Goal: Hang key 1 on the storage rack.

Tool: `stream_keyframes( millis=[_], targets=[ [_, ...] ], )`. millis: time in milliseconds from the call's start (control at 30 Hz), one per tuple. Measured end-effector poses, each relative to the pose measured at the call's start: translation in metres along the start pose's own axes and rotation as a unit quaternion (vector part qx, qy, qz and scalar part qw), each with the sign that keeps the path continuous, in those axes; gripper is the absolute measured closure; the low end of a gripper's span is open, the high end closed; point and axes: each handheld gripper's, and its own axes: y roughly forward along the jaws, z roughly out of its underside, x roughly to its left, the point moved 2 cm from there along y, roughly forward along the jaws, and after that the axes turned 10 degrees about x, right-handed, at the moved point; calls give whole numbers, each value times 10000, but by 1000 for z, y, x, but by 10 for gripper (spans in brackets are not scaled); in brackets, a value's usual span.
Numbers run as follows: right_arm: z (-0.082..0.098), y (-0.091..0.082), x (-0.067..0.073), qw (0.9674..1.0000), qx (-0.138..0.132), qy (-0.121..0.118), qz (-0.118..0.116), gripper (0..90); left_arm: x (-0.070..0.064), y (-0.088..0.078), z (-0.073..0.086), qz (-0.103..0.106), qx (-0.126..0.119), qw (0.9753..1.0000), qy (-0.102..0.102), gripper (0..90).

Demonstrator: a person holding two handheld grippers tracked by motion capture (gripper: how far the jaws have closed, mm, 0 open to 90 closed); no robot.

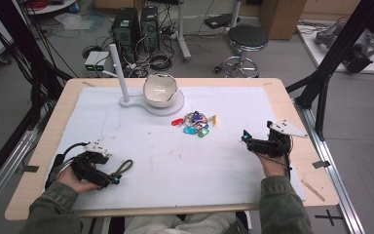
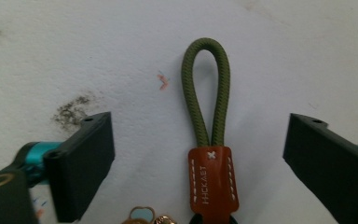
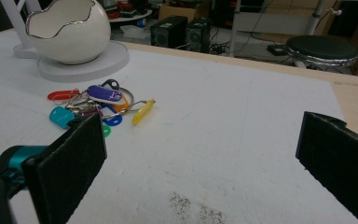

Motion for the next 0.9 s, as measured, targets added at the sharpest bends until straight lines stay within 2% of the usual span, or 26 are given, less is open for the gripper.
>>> stream_keyframes(
  millis=[100, 233, 367, 467, 500, 533, 600, 633, 700, 900],
  targets=[
    [0, 0, 0, 10000, -17, 0, 19, 7, 0, 0, 1, -41, 62, 10000, 6, 142],
    [0, 0, 0, 10000, -11, 7, 31, 7, -1, -2, 3, 53, 29, 9998, 164, 255],
    [0, 0, 0, 10000, 4, -44, 70, 7, -2, -1, 5, 171, 139, 9994, 250, 335],
    [0, -1, 1, 10000, 5, -18, 80, 7, -4, -1, 5, 162, 99, 9995, 246, 374],
    [0, -1, 0, 10000, -6, -17, 85, 7, -3, -2, 5, 169, 118, 9994, 284, 427],
    [0, -1, 0, 10000, -11, -17, 94, 7, -4, -2, 6, 145, 124, 9994, 294, 427],
    [0, -1, 0, 9999, -26, -24, 114, 7, -3, -1, 7, 86, 229, 9992, 314, 524],
    [0, -1, 0, 9999, -32, -32, 126, 7, -3, 1, 8, 60, 313, 9990, 301, 602],
    [-1, -2, 0, 9998, -74, -36, 204, 7, -2, 0, 9, 79, 272, 9992, 287, 696],
    [-1, -4, -2, 9997, -123, 42, 228, 7, 0, -1, 11, 215, 279, 9988, 346, 716]
  ],
)
